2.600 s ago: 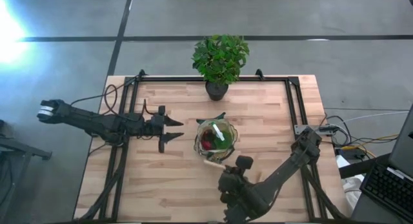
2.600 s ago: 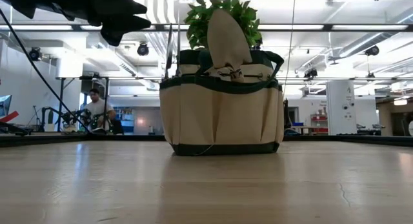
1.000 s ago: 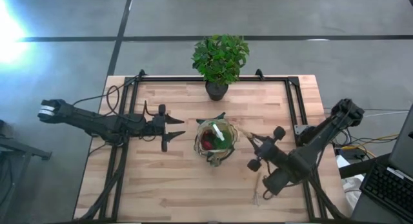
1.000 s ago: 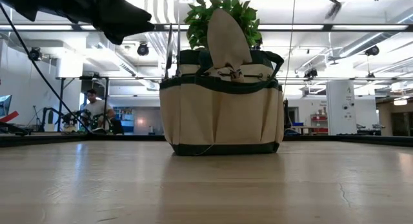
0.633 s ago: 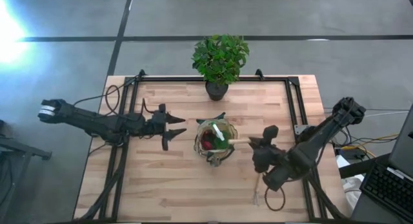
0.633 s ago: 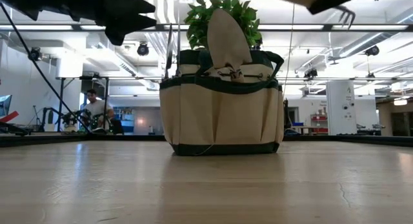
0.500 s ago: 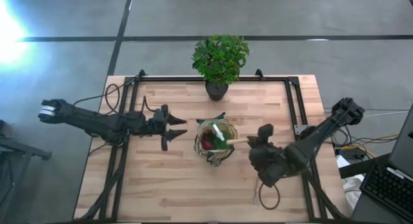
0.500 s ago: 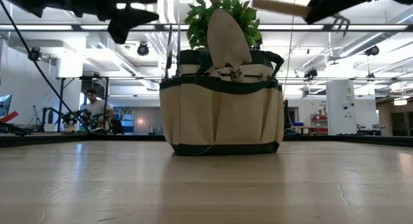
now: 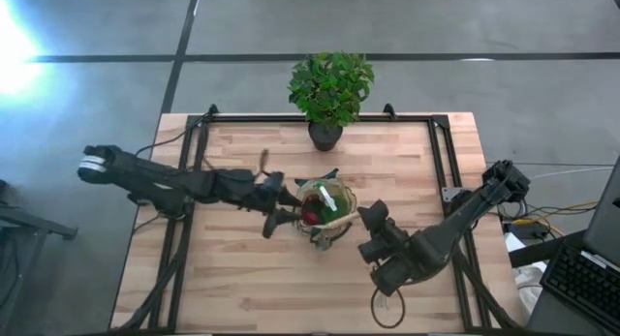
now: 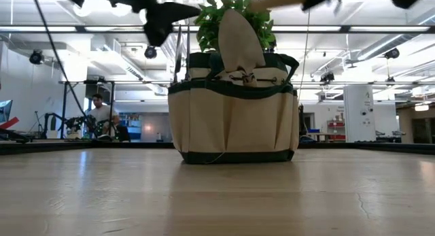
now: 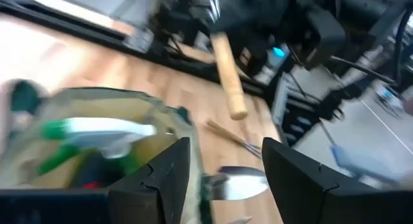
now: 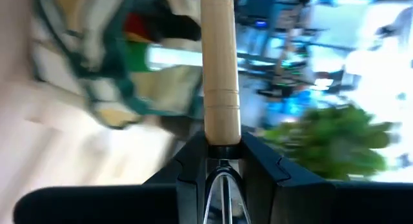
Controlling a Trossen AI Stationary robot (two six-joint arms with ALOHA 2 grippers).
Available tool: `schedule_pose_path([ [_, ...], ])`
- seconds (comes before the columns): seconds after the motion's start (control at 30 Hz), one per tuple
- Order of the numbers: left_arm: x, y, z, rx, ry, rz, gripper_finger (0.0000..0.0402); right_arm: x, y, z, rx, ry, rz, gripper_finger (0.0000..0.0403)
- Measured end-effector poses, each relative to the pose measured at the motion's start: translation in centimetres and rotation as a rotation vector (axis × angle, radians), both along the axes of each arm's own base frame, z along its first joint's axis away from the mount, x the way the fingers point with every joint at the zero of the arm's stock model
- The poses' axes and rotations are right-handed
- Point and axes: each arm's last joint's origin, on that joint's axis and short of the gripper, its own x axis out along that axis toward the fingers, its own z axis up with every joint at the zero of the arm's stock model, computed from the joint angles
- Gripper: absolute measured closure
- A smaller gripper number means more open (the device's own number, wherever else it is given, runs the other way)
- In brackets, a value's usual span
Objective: Pick & Place Garden tools in Gardening bag
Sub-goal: Put the left brown hand rake into the side pocket of the gardening bag
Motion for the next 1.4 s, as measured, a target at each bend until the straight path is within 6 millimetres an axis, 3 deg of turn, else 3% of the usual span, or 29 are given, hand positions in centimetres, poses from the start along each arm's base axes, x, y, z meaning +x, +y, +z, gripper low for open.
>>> schedule_pose_path([
  [0.3,5.1,0.2,2.9,-0.010,0.079,-0.222,0.0206,0.8,0.8,0.9,-0.221,0.051,0.056,0.0347],
  [0.53,7.3,1.3,3.1,-0.053,0.126,-0.320,0.0206,1.1,1.0,0.9,-0.321,0.081,0.088,0.0347],
  [1.0,9.0,3.7,3.7,-0.132,0.107,-0.453,0.0206,2.9,2.1,1.0,-0.341,0.070,0.146,0.0347],
  [1.17,9.4,3.8,4.5,-0.152,0.081,-0.531,0.0206,3.5,1.9,1.0,-0.342,0.068,0.145,0.0347],
  [1.4,9.9,4.0,4.2,-0.177,0.095,-0.565,0.0207,4.2,1.7,1.1,-0.317,0.073,0.157,0.0347],
])
